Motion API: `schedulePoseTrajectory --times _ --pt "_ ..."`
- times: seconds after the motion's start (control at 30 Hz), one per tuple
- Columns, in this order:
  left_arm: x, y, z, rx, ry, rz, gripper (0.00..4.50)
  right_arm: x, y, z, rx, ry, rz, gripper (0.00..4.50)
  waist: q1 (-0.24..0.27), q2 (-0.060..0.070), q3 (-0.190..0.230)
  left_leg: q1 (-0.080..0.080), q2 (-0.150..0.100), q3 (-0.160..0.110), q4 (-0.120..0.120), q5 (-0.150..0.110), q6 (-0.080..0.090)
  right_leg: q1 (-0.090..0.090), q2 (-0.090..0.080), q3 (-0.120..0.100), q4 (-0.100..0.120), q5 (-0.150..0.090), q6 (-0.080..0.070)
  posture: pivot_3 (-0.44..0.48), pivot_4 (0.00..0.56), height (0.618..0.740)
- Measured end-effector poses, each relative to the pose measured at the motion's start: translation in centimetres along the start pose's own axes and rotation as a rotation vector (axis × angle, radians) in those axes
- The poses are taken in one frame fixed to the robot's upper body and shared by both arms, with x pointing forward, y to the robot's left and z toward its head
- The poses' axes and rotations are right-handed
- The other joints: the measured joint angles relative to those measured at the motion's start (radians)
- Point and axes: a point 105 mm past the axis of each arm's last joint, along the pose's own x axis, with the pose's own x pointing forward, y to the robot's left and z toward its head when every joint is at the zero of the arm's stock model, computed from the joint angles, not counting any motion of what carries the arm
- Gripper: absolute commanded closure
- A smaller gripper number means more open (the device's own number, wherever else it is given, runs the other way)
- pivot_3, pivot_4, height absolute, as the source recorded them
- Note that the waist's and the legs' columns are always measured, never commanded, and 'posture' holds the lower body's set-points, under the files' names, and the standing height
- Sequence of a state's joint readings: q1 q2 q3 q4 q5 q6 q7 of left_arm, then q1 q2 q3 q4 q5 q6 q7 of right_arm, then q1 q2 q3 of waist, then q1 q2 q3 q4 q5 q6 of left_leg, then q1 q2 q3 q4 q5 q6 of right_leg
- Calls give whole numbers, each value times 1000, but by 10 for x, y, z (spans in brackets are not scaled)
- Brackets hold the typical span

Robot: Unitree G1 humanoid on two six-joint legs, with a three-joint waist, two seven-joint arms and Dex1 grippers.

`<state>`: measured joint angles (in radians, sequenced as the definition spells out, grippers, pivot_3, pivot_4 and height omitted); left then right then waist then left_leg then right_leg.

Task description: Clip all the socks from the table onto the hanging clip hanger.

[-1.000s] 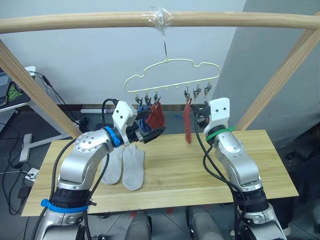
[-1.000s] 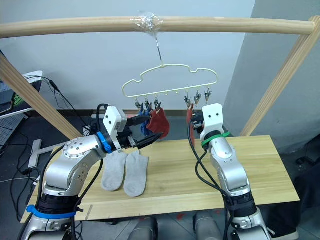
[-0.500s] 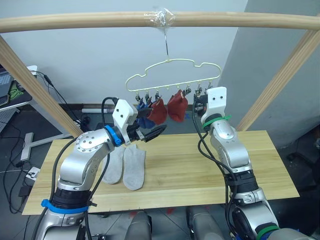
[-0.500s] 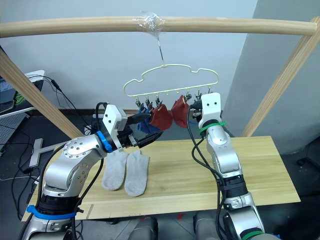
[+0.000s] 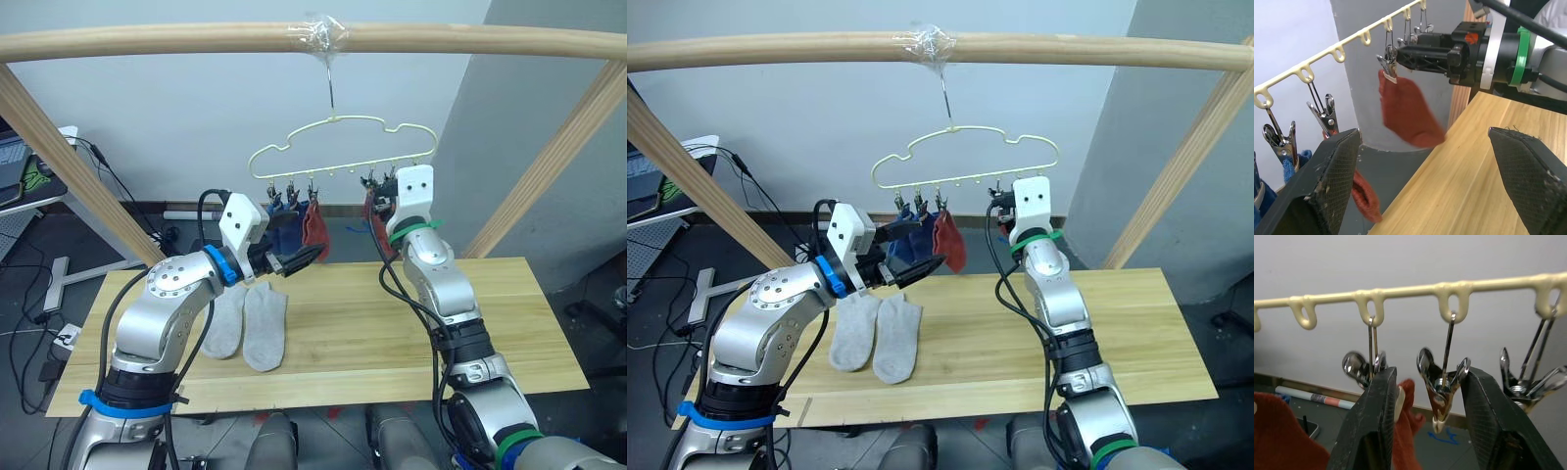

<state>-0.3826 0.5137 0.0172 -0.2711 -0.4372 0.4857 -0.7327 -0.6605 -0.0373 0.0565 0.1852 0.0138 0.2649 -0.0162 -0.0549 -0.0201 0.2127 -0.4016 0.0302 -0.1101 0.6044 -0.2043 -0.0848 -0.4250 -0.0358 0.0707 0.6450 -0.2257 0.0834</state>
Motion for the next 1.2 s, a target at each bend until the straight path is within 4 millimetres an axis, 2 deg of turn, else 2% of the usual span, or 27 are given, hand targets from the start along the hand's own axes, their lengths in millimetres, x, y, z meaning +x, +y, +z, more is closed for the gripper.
schedulePoseTrajectory --times 0.23,0.8,0.9,0.97,1.07,1.2 --pt "4 -2 19 5 -55 -33 148 4 5 8 5 -28 19 2471 0 0 0 0 0 0 0 0 0 0 0 0 0 0 0 78 162 740" --pt "8 -5 36 -20 -97 -54 148 7 6 5 12 -20 25 2471 1 0 0 0 0 0 0 0 0 0 0 0 0 1 0 80 169 740" --pt "8 -5 35 -22 -96 -53 148 8 4 6 15 -22 19 3092 2 0 0 0 0 0 0 0 0 0 0 0 1 1 0 80 169 740" --pt "9 -5 36 -21 -97 -53 148 9 4 8 14 -27 20 3761 2 0 0 0 0 0 0 0 0 0 0 0 1 1 0 80 169 740" --pt "9 -5 36 -22 -97 -53 148 10 5 11 12 -33 22 4443 2 0 0 0 0 0 0 0 0 0 0 0 1 1 0 80 169 740" --pt "9 -5 36 -21 -98 -51 148 11 5 9 12 -26 22 4475 2 0 0 0 0 0 0 0 0 0 0 0 1 1 0 81 170 740"
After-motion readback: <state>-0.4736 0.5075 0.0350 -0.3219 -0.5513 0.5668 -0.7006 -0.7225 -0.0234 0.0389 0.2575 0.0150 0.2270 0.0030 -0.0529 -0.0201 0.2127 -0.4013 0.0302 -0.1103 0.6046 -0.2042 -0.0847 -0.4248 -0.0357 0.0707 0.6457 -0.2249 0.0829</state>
